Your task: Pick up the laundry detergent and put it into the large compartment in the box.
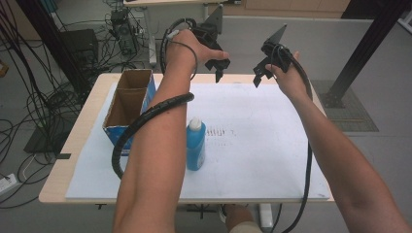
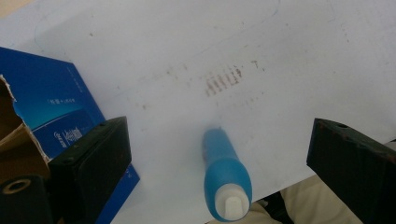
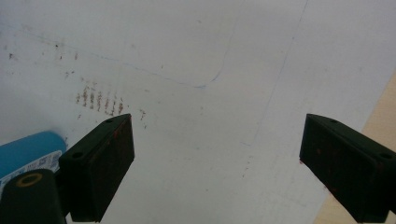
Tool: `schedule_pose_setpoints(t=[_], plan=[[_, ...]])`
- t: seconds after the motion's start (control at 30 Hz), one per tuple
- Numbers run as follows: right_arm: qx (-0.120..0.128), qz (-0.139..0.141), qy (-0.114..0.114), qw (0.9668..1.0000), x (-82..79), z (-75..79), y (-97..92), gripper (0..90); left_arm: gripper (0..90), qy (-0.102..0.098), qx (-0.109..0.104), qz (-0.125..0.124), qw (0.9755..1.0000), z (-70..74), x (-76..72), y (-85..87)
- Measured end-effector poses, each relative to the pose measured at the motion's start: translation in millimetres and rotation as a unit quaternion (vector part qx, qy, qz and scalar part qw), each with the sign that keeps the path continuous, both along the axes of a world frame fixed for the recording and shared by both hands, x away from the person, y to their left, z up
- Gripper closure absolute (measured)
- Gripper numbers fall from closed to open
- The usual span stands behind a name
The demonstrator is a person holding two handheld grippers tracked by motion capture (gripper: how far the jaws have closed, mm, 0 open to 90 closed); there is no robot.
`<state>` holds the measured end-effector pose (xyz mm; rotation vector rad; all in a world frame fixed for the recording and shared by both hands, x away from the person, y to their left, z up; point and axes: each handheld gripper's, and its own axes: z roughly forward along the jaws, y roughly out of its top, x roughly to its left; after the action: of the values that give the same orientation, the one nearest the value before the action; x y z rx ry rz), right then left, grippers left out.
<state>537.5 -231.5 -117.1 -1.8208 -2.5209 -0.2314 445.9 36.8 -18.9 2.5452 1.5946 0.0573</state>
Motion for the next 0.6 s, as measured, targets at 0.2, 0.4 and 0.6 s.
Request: schedule_pose_setpoints(t=[0.2,0.4,0.6], plan=[[0.000,0.001,0.001,1.0000,0.0,0.2,0.2,9.9,6.8,0.002,-0.001,-0.001,1.0000,-2.5,-0.3,0.1],[-0.001,0.001,0.003,1.0000,0.6,-0.6,1.5,9.9,6.7,0.004,0.001,-0.001,1.0000,-3.6,-0.3,0.6],[-0.002,0.002,0.003,1.0000,0.0,0.3,1.2,9.9,6.6,0.003,0.002,0.001,1.0000,-1.8,-2.5,0.6]])
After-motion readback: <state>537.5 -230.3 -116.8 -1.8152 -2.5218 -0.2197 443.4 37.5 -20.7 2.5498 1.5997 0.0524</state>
